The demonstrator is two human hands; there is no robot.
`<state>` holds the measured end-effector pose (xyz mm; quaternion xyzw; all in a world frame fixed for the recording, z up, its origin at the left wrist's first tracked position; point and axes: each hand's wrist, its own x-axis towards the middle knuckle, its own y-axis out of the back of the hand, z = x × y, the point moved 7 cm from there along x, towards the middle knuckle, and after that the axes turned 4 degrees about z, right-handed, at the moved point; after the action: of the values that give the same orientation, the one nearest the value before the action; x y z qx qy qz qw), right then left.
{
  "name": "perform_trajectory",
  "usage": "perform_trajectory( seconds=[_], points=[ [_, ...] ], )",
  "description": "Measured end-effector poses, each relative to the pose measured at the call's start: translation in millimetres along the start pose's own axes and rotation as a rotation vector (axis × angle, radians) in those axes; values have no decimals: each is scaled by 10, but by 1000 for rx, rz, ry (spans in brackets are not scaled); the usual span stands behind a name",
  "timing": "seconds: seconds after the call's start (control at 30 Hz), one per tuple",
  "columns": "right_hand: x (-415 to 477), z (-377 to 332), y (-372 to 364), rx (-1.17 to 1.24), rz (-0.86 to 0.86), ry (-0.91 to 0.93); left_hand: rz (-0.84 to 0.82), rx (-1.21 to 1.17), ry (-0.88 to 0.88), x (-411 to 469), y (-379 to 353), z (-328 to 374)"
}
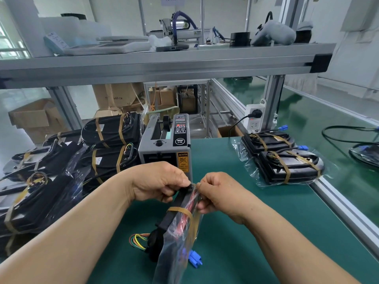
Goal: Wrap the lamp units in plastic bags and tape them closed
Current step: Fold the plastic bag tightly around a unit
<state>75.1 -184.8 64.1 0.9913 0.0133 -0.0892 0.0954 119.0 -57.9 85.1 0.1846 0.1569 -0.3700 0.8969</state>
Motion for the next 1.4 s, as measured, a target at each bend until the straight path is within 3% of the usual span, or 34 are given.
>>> perform_trajectory(
  seconds=[0.17,0.87,1.1,1.27,1.4],
  points=[
    [0,-16,-12,-16,-4,7,58,129,1,-10,15,20],
    [-5,-49,-38,-30,-12,23,206,254,6,-72,66,58],
    [4,-33,-27,-30,-11,26,353,19,109,-39,50,-98],
    [-8,-31,-42,-29,-19,34,486,-73,47,-3,26,-157],
    [-20,-37,-42,-28,-15,35,436,-112,40,-29,11,-179]
  ],
)
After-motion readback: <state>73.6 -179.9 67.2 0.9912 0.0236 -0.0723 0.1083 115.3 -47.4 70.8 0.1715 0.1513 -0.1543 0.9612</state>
